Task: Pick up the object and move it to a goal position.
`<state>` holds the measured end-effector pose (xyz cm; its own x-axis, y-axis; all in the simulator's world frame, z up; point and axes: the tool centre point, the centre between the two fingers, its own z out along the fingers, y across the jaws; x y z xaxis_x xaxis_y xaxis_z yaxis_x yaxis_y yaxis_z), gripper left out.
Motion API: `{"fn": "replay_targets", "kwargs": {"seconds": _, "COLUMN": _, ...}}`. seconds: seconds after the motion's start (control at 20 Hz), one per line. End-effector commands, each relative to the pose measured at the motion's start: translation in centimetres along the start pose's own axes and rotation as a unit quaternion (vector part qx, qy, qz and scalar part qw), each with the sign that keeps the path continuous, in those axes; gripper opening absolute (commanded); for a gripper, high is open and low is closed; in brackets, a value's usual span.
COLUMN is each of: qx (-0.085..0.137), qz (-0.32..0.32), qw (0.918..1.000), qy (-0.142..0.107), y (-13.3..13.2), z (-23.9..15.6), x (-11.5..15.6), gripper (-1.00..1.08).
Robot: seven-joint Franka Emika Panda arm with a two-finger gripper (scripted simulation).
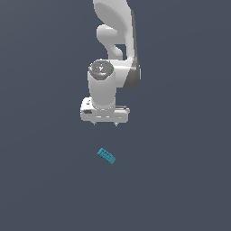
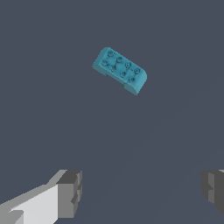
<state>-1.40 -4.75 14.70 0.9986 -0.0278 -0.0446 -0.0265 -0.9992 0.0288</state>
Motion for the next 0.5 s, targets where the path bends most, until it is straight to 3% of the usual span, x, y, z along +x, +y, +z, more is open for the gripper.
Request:
{"fn": "replay_targets", "kwargs": {"seconds": 0.0, "qx": 0.000, "qz": 0.000, "qw": 1.0000, "qy": 0.000, "y": 0.0, "z": 0.0, "x": 0.0, "gripper": 1.00}}
{"fn": "replay_targets", "kwargs": {"seconds": 0.45, "qx": 0.001, "qz": -0.040, "qw": 0.9992, "qy": 0.010, "y": -3.6, "z": -1.4, "x": 0.6, "gripper": 1.00}}
